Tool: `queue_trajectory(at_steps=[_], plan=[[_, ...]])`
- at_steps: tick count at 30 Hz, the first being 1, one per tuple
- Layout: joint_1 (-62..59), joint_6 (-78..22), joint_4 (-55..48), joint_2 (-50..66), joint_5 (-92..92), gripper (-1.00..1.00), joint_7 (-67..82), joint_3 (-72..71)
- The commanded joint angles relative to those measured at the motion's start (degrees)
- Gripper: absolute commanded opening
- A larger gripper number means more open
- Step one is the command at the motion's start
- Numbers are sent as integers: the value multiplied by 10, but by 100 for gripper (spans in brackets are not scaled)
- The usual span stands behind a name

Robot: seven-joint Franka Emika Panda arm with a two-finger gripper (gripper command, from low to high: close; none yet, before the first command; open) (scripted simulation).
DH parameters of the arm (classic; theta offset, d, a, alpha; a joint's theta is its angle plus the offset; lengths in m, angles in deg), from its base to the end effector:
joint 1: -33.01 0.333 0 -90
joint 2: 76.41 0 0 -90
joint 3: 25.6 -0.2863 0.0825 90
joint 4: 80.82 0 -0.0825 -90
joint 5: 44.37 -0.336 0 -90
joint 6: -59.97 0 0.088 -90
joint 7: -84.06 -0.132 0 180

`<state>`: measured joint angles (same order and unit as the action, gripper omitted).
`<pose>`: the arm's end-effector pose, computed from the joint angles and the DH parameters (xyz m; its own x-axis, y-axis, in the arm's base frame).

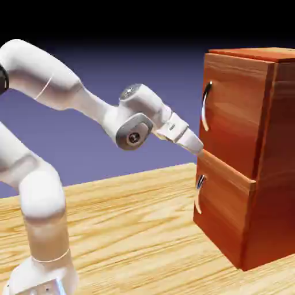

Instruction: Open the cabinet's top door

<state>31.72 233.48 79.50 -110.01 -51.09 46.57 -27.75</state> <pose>0.3852 -0.0026 0.4557 0.5036 -0.6814 0.5311 -0.4635 -0.7319 -0.4995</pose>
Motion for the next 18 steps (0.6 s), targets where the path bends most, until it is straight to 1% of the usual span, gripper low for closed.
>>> queue_trajectory(at_steps=[1,18], plan=[[-7,-2,-3,-3,-25,0,18,-8],[-132,-34,-46,-63,-449,0,332,-144]])
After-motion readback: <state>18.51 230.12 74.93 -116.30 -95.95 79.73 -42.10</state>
